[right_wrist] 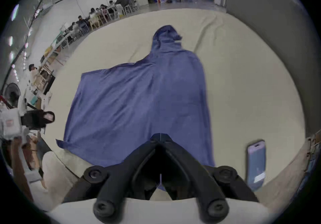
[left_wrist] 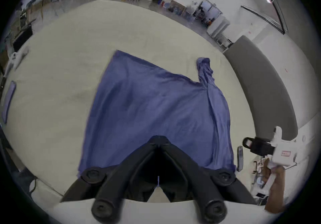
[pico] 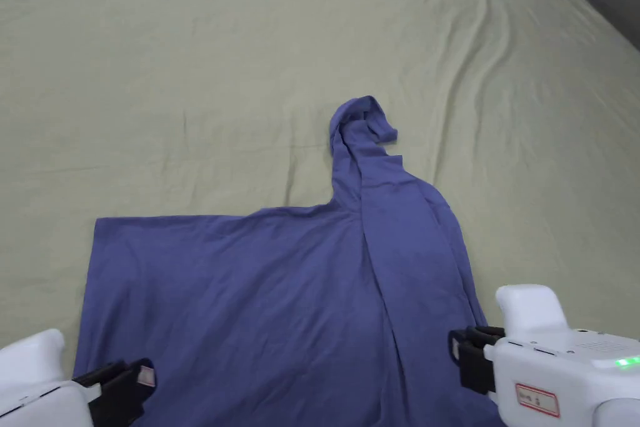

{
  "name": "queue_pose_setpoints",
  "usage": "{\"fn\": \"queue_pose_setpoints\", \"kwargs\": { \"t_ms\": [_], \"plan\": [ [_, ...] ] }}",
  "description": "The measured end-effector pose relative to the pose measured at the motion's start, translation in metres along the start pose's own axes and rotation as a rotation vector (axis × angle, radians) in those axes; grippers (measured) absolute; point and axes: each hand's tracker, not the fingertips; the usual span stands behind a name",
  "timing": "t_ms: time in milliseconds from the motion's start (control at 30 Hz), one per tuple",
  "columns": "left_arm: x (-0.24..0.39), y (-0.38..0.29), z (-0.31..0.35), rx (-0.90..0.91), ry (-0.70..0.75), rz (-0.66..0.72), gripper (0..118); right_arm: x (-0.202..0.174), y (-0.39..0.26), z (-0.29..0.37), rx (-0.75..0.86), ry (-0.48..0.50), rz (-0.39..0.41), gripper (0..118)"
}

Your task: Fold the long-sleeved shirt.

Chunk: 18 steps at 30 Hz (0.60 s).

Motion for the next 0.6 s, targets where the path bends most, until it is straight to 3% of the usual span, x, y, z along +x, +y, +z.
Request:
{"fn": "queue_pose_setpoints", "kwargs": {
  "t_ms": [133,167,267,300,333,367,433,600],
  "plan": [
    [0.016,0.009,-0.008,0.001,-0.018,-0.007,0,-0.003,0.049,-0.023,0.025,0.074,-0.019,2],
    [0.015,0.016,-0.006,0.032,0.071,-0.083,0,-0.004,0.075,-0.03,0.034,0.075,-0.023,2],
    [0.018,0.026,-0.003,0.058,0.079,-0.098,0,0.0,0.168,-0.067,0.069,0.12,-0.018,5],
    [0.017,0.028,-0.003,0.064,0.067,-0.083,0,0.002,0.204,-0.086,0.1,0.1,-0.029,27],
    [0.016,0.03,-0.003,0.07,0.071,-0.083,0,0.003,0.231,-0.103,0.103,0.102,-0.032,91],
    [0.016,0.033,-0.003,0.079,0.087,-0.085,0,0.006,0.266,-0.127,0.091,0.082,-0.036,118],
    [0.012,0.037,-0.004,0.098,0.133,-0.094,0,0.009,0.318,-0.171,-0.041,0.016,-0.06,118],
    [0.002,0.038,-0.002,0.098,0.202,-0.096,0,-0.001,0.381,-0.25,-0.137,-0.114,-0.185,118]
  ]
}}
